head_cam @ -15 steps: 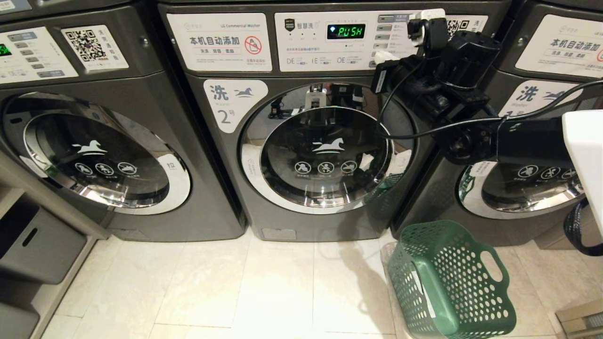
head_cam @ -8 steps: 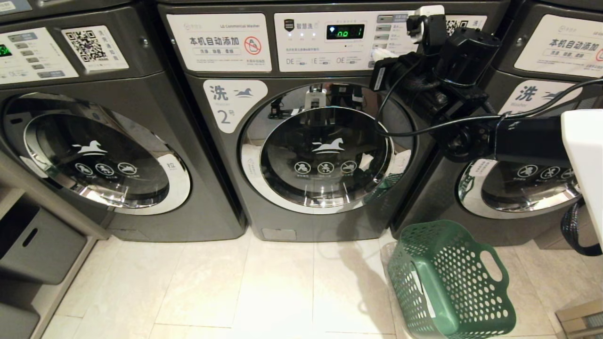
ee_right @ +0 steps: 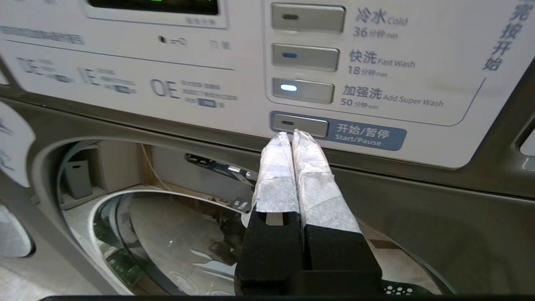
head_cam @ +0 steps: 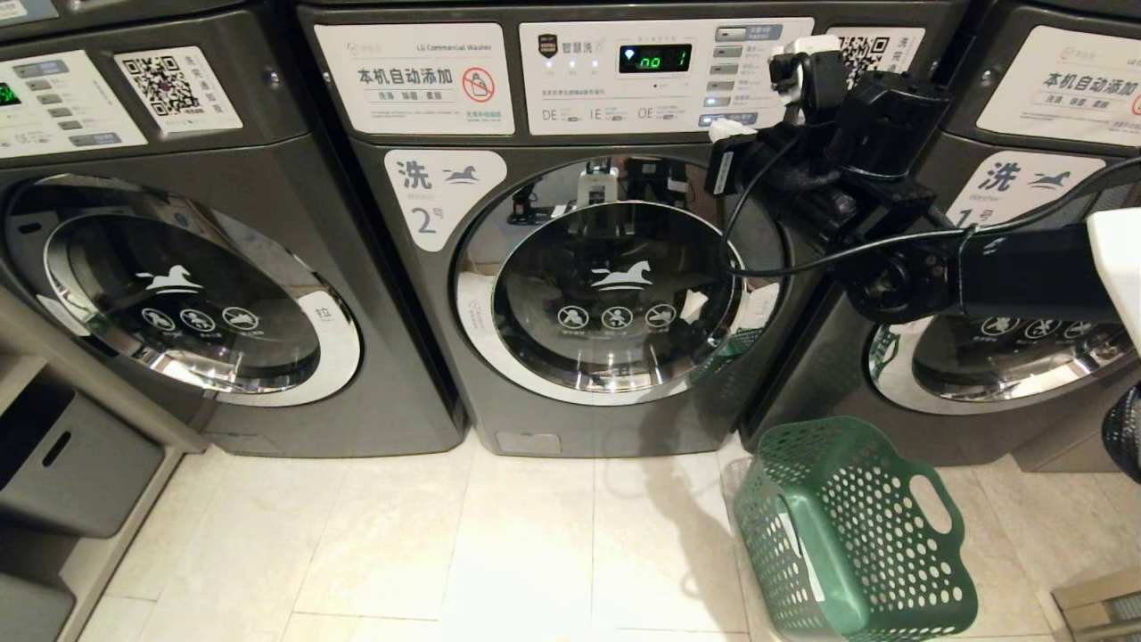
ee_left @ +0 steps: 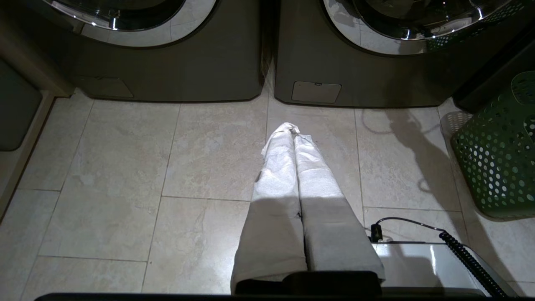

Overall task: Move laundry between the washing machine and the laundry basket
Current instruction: Press the washing machine switch

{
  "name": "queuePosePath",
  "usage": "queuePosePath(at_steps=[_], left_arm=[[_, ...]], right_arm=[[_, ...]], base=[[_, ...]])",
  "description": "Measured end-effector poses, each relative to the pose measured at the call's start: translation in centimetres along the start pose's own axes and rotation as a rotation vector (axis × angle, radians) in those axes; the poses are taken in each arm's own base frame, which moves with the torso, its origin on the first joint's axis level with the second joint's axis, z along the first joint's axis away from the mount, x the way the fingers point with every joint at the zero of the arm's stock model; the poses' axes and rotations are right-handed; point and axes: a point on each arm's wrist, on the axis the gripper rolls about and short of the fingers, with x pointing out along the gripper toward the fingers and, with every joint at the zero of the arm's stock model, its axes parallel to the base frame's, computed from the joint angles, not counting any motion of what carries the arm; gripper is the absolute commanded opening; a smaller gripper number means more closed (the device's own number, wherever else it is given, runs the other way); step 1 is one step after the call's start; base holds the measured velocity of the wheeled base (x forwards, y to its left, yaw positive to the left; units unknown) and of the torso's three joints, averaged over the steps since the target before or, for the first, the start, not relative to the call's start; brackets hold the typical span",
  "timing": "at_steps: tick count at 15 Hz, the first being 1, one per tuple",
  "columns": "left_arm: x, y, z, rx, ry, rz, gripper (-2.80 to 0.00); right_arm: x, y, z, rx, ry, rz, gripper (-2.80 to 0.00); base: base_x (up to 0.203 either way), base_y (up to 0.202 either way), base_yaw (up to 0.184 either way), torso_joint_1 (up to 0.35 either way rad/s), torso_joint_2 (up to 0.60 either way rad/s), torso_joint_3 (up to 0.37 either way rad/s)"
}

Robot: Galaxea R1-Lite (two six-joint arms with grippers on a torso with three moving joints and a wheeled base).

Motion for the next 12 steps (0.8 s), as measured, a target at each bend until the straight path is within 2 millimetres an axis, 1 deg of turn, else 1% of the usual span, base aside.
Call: queuePosePath(at_steps=[2,5,7,12], left_arm=[[0.0,0.0,0.0,0.0,0.0,-0.001,-2.8],[0.0,0.0,0.0,0.0,0.0,-0.001,-2.8],[0.0,0.0,0.0,0.0,0.0,0.0,-2.8],[0.0,0.0,0.0,0.0,0.0,0.0,-2.8]], right_arm=[[-0.6,0.0,0.8,0.0,-0.007,0.0,-2.8],[-0.9,-0.1,1.6,0.0,-0.02,-0.001,-2.8],[-1.0,-0.2,1.7,0.001,-0.018,-0.001,-2.8],[-0.6,-0.1,0.8,0.0,-0.007,0.0,-2.8]], base=[[0.0,0.0,0.0,0.0,0.0,0.0],[0.0,0.0,0.0,0.0,0.0,0.0],[0.0,0.0,0.0,0.0,0.0,0.0],[0.0,0.0,0.0,0.0,0.0,0.0]])
